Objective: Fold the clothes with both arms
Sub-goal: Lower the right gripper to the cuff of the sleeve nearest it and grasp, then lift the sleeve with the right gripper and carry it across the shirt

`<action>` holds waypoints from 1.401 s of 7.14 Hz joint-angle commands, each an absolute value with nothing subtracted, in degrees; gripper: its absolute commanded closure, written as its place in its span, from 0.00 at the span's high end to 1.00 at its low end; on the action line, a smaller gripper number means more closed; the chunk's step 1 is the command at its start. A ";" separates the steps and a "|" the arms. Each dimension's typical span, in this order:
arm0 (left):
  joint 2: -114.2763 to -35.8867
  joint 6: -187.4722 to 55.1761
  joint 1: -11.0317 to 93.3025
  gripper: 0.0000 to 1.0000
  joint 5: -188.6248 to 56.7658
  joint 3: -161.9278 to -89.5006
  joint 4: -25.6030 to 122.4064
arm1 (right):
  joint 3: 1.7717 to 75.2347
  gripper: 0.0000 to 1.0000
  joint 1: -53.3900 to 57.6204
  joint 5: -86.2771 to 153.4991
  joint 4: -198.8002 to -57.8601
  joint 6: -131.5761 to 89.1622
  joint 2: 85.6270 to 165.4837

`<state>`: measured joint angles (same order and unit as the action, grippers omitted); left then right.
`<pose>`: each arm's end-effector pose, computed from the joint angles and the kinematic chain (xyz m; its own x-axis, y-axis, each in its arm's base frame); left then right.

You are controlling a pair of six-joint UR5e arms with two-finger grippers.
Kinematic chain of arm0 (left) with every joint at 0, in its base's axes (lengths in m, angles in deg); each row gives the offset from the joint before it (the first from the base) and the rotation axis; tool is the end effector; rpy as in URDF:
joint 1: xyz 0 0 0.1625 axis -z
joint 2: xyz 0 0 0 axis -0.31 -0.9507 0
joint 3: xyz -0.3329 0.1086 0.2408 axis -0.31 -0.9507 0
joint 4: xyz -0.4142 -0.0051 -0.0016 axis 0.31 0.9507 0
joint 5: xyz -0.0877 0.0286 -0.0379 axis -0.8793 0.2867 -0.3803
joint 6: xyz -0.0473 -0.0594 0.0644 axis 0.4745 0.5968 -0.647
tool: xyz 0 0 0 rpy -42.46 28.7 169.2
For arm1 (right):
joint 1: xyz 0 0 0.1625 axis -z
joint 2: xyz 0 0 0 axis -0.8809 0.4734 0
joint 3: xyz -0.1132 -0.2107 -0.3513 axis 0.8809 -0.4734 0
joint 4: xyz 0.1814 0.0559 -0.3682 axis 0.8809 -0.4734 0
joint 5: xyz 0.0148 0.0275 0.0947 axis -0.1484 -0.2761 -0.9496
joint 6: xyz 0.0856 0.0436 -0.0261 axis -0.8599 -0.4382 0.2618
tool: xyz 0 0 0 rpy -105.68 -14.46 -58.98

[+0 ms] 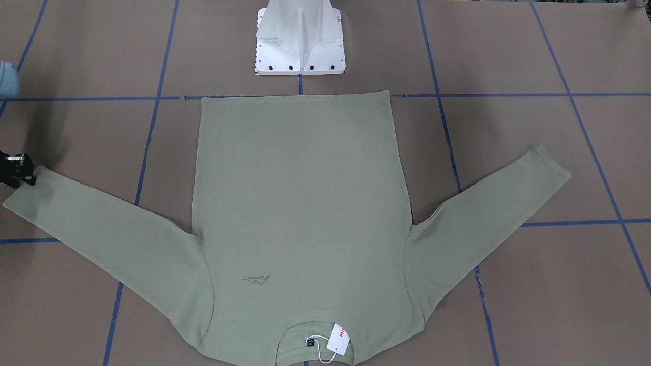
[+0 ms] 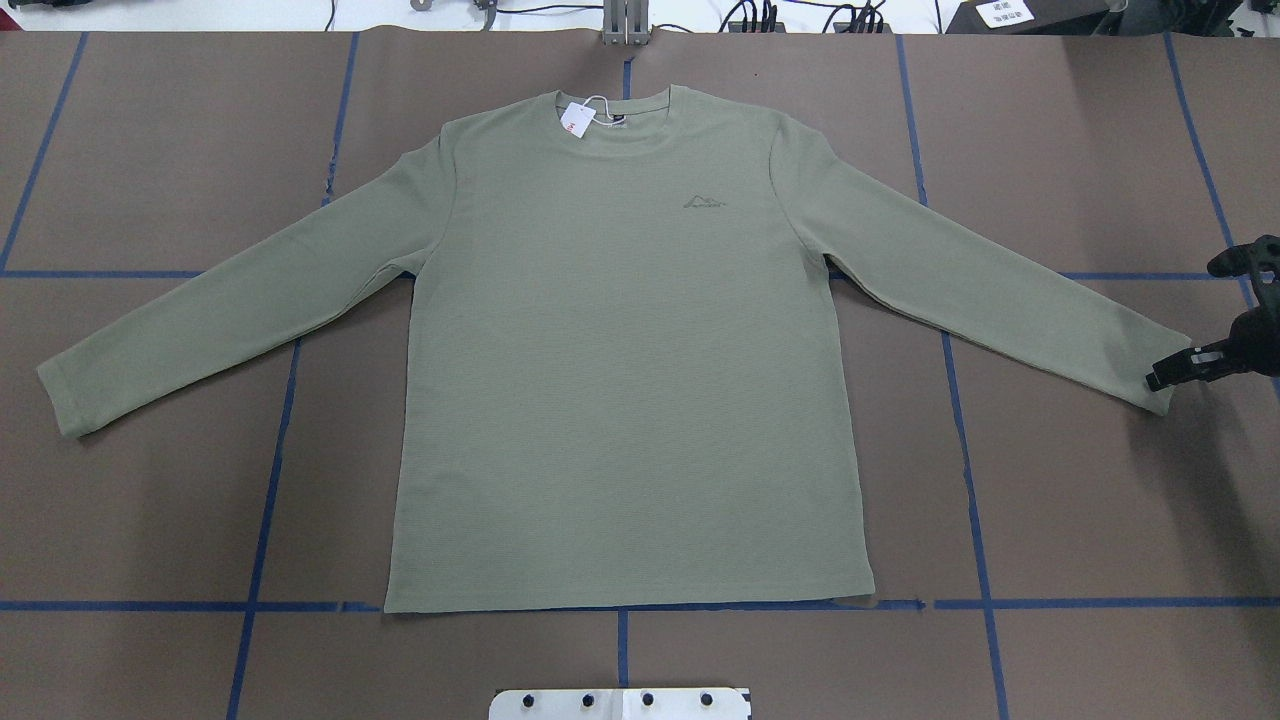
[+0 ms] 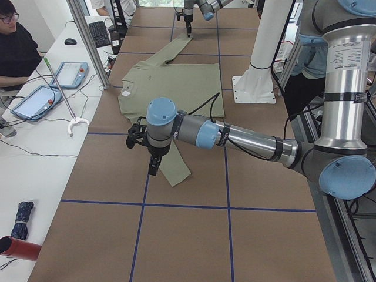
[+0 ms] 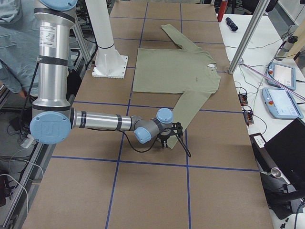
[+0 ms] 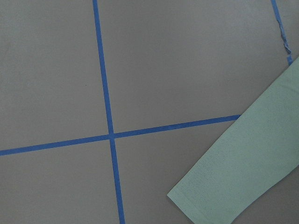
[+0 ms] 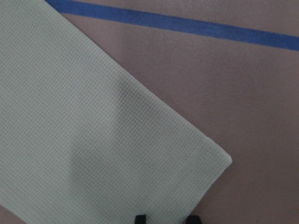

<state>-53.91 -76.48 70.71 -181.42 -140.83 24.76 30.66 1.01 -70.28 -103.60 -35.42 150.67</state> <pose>-0.0500 -0.4846 0.5245 0.6765 0.1563 -0.7197 0.0317 0.9702 0.2404 -0.1682 -0.4507 0.6763 0.7008 -0.1554 0.6962 0.0850 0.9872 0.1348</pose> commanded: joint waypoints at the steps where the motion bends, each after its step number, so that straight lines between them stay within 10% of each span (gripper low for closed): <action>1: -53.91 -76.48 70.71 1.00 -181.42 -140.83 24.76 | 30.76 0.00 0.84 -70.28 -103.61 -35.38 150.67; 6: -53.91 -76.31 70.71 1.00 -181.42 -140.92 24.76 | 41.08 0.00 -1.19 -72.30 -111.90 -35.56 149.71; 10: -53.99 -76.31 70.71 1.00 -181.42 -140.92 24.76 | 49.66 0.00 3.10 -71.08 -151.88 -36.52 120.87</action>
